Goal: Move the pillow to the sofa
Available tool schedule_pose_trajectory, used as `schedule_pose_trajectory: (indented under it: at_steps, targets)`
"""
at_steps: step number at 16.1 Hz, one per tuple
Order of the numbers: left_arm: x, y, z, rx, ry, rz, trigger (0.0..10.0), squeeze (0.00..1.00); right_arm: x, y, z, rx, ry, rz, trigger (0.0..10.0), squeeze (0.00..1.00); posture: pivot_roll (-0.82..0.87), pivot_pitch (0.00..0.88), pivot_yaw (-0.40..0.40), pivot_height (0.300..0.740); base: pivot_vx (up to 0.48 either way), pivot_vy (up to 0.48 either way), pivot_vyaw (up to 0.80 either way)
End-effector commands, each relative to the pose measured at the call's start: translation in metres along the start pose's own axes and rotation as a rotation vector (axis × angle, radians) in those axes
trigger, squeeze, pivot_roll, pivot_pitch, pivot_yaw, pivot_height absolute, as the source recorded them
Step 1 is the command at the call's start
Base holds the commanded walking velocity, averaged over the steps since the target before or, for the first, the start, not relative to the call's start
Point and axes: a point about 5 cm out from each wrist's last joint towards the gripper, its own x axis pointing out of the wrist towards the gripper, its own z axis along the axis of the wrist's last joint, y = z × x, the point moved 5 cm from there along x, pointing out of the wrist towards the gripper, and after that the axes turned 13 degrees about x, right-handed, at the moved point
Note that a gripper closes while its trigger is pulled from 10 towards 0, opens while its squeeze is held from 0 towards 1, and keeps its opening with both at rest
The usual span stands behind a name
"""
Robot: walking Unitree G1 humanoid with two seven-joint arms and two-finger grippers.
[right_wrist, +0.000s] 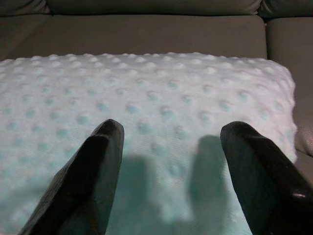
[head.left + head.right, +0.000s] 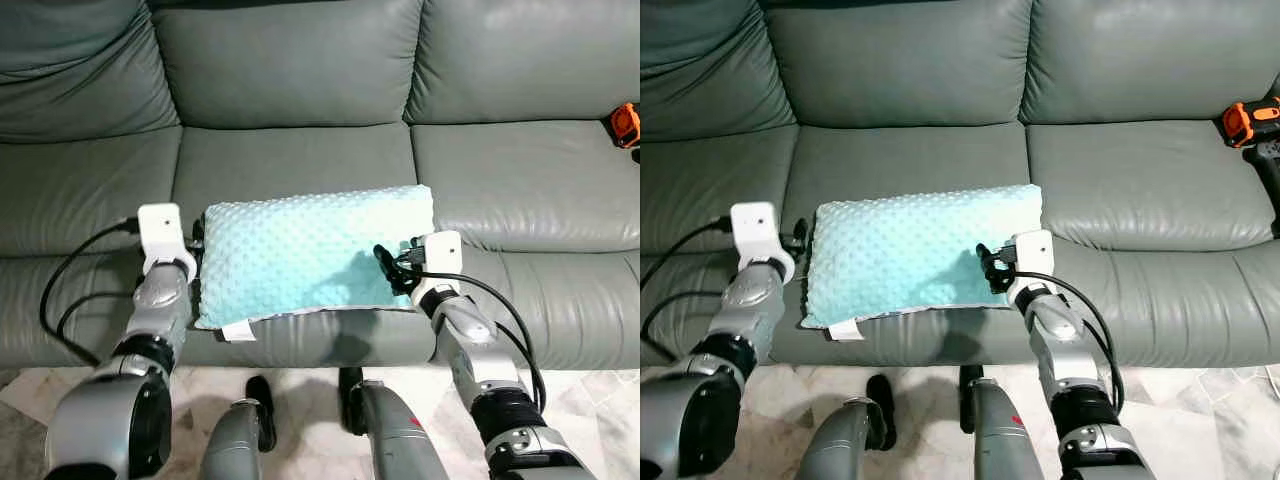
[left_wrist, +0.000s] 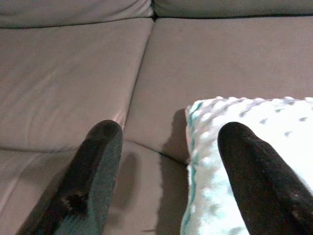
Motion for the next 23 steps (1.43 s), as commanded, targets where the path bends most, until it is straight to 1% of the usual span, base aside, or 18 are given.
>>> schedule_pose_trajectory:
  at_steps: [1, 3, 6, 8, 9, 10, 11, 12, 13, 14, 15, 17, 18, 19, 20, 21, 22, 23]
  targets:
    - [-0.006, 0.01, -0.016, -0.029, 0.018, 0.015, 10.0, 1.0, -0.004, 0.001, -0.012, 0.018, 0.031, -0.002, 10.0, 1.0, -0.11, 0.485, 0.032, 0.74, 0.0, 0.0, 0.0]
    - [-0.008, 0.017, -0.014, -0.061, -0.018, 0.023, 10.0, 1.0, -0.004, -0.004, -0.002, -0.019, 0.007, -0.028, 10.0, 1.0, -0.09, 0.473, 0.034, 0.74, 0.0, 0.0, 0.0]
    - [-0.019, 0.013, -0.026, -0.054, -0.021, -0.038, 10.0, 1.0, -0.012, -0.019, 0.011, -0.145, 0.014, -0.103, 10.0, 1.0, -0.08, 0.437, 0.05, 0.74, 0.0, 0.0, 0.0]
    - [-0.028, 0.008, -0.043, -0.034, 0.012, -0.077, 10.0, 1.0, -0.02, -0.026, 0.012, -0.168, 0.035, -0.136, 10.0, 1.0, -0.07, 0.407, 0.073, 0.74, 0.0, 0.0, 0.0]
    - [-0.037, 0.007, -0.057, -0.018, 0.048, -0.099, 10.0, 1.0, -0.031, -0.034, 0.012, -0.154, 0.067, -0.184, 10.0, 1.0, -0.07, 0.387, 0.088, 0.74, 0.0, 0.0, 0.0]
    - [-0.038, 0.007, -0.059, -0.015, 0.057, -0.104, 10.0, 1.0, -0.032, -0.035, 0.011, -0.145, 0.073, -0.193, 10.0, 1.0, -0.07, 0.369, 0.097, 0.74, 0.0, 0.0, 0.0]
    - [-0.042, 0.005, -0.067, -0.009, 0.093, -0.129, 10.0, 1.0, -0.04, -0.038, 0.008, -0.144, 0.096, -0.214, 10.0, 1.0, -0.07, 0.352, 0.106, 0.74, 0.0, 0.0, 0.0]
    - [-0.047, -0.004, -0.077, -0.015, 0.137, -0.175, 10.0, 1.0, -0.047, -0.042, 0.002, -0.148, 0.128, -0.234, 10.0, 1.0, -0.07, 0.332, 0.115, 0.74, 0.0, 0.0, 0.0]
    - [-0.053, -0.019, -0.08, -0.011, 0.145, -0.236, 10.0, 1.0, -0.055, -0.047, -0.005, -0.134, 0.152, -0.267, 10.0, 1.0, -0.07, 0.315, 0.122, 0.74, 0.0, 0.0, 0.0]
    - [-0.055, -0.025, -0.08, -0.009, 0.147, -0.263, 10.0, 1.0, -0.058, -0.048, -0.008, -0.133, 0.171, -0.28, 10.0, 1.0, -0.07, 0.307, 0.125, 0.74, 0.0, 0.0, 0.0]
    - [-0.057, -0.042, -0.078, 0.006, 0.144, -0.312, 10.0, 1.0, -0.064, -0.057, -0.013, -0.142, 0.21, -0.328, 10.0, 1.0, -0.07, 0.296, 0.134, 0.74, 0.0, 0.0, 0.0]
    - [-0.062, -0.06, -0.085, 0.034, 0.195, -0.365, 10.0, 1.0, -0.07, -0.07, -0.019, -0.153, 0.255, -0.413, 10.0, 1.0, -0.08, 0.287, 0.14, 0.74, 0.0, 0.0, 0.0]
    - [-0.063, -0.065, -0.087, 0.041, 0.209, -0.385, 10.0, 0.39, -0.072, -0.075, -0.022, -0.168, 0.266, -0.432, 10.0, 1.0, -0.08, 0.286, 0.139, 0.74, 0.0, 0.0, 0.0]
    - [-0.064, -0.071, -0.085, 0.035, 0.205, -0.402, 10.0, 0.0, -0.074, -0.081, -0.026, -0.164, 0.275, -0.449, 10.0, 1.0, -0.07, 0.289, 0.139, 0.74, 0.0, 0.0, 0.0]
    - [-0.064, -0.073, -0.082, 0.032, 0.194, -0.41, 10.0, 0.0, -0.077, -0.087, -0.03, -0.163, 0.278, -0.463, 10.0, 1.0, -0.07, 0.294, 0.14, 0.74, 0.0, 0.0, 0.0]
    - [-0.064, -0.073, -0.08, 0.036, 0.189, -0.413, 10.0, 0.0, -0.079, -0.092, -0.032, -0.206, 0.289, -0.474, 10.0, 0.07, -0.06, 0.298, 0.142, 0.74, 0.0, 0.0, 0.0]
    - [-0.065, -0.073, -0.08, 0.039, 0.187, -0.413, 10.0, 0.0, -0.081, -0.096, -0.033, -0.237, 0.298, -0.481, 10.0, 0.07, -0.06, 0.299, 0.143, 0.74, 0.0, 0.0, 0.0]
    - [-0.066, -0.072, -0.079, 0.049, 0.184, -0.42, 10.0, 0.0, -0.088, -0.108, -0.039, -0.284, 0.331, -0.515, 10.0, 0.0, -0.05, 0.313, 0.146, 0.74, 0.0, 0.0, 0.0]
